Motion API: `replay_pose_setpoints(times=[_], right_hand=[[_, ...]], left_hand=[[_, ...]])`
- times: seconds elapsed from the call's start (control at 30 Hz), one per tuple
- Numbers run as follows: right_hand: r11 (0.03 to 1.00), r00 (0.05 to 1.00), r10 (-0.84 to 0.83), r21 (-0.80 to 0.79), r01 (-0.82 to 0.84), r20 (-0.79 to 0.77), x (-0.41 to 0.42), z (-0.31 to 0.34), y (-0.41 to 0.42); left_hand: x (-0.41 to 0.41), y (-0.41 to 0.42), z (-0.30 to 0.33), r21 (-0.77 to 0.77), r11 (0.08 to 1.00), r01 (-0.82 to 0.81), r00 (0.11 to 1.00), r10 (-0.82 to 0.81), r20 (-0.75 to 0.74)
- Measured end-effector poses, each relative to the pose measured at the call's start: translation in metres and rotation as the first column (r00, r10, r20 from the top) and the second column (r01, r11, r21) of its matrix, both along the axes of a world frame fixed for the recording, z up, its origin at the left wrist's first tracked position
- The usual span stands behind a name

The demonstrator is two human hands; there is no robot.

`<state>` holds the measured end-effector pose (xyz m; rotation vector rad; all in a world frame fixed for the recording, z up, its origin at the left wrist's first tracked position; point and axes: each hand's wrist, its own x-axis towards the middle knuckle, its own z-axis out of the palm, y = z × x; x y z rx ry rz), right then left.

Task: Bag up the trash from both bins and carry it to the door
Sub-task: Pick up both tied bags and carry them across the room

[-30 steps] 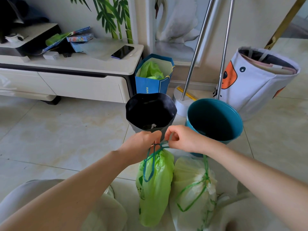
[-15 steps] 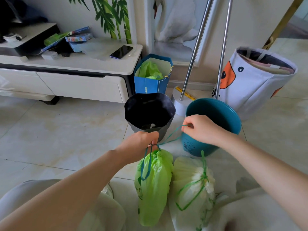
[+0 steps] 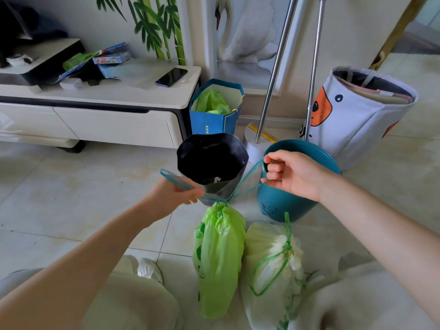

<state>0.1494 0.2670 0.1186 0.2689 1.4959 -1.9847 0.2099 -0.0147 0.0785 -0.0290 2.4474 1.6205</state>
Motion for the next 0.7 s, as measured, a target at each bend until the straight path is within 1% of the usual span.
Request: replay_pose_setpoints(times=[0.1, 0.2, 0.23, 0.27, 0.33, 0.4, 0.43, 0.47, 0.53, 0.6, 0.7], right_hand=[[0.997, 1.0, -0.006, 0.081, 0.004, 0.025, 0.0, -0.007, 0.0], [0.989, 0.997, -0.029, 0.15, 0.018, 0.073, 0.001, -0.019, 0.0], [0.985, 0.995, -0.039, 0.168, 0.022, 0.095, 0.002, -0.022, 0.001], [0.982, 0.992, -0.047, 0.186, 0.024, 0.118, 0.003, -0.026, 0.001], [0.974, 0.985, -0.058, 0.226, 0.02, 0.162, 0.004, -0.032, 0.003], [0.96, 0.977, -0.069, 0.28, 0.01, 0.203, 0.006, -0.037, 0.006], [0.952, 0.972, -0.074, 0.307, 0.002, 0.223, 0.006, -0.039, 0.008], [0.944, 0.967, -0.081, 0.329, -0.003, 0.24, 0.007, -0.042, 0.01], [0.934, 0.959, -0.096, 0.358, -0.006, 0.267, 0.007, -0.047, 0.014], [0.926, 0.954, -0.103, 0.378, -0.011, 0.281, 0.007, -0.051, 0.015], [0.916, 0.954, -0.091, 0.399, -0.032, 0.287, 0.01, -0.055, 0.013]], left_hand=[[0.007, -0.013, 0.008, 0.214, 0.965, -0.148, 0.98, 0.115, 0.162], [0.013, -0.027, 0.014, 0.421, 0.864, -0.276, 0.938, 0.147, 0.314], [0.014, -0.033, 0.014, 0.44, 0.844, -0.306, 0.923, 0.15, 0.355], [0.015, -0.038, 0.013, 0.425, 0.846, -0.322, 0.905, 0.145, 0.399], [0.018, -0.048, 0.006, 0.318, 0.9, -0.297, 0.865, 0.112, 0.49], [0.022, -0.057, -0.001, 0.112, 0.975, -0.192, 0.815, 0.095, 0.572], [0.024, -0.061, -0.004, -0.005, 0.992, -0.122, 0.793, 0.101, 0.601], [0.026, -0.064, -0.007, -0.1, 0.993, -0.066, 0.773, 0.114, 0.624], [0.028, -0.069, -0.012, -0.21, 0.977, -0.02, 0.737, 0.156, 0.657], [0.028, -0.071, -0.013, -0.279, 0.96, -0.002, 0.718, 0.196, 0.667], [0.026, -0.071, -0.012, -0.357, 0.934, 0.011, 0.724, 0.239, 0.647]])
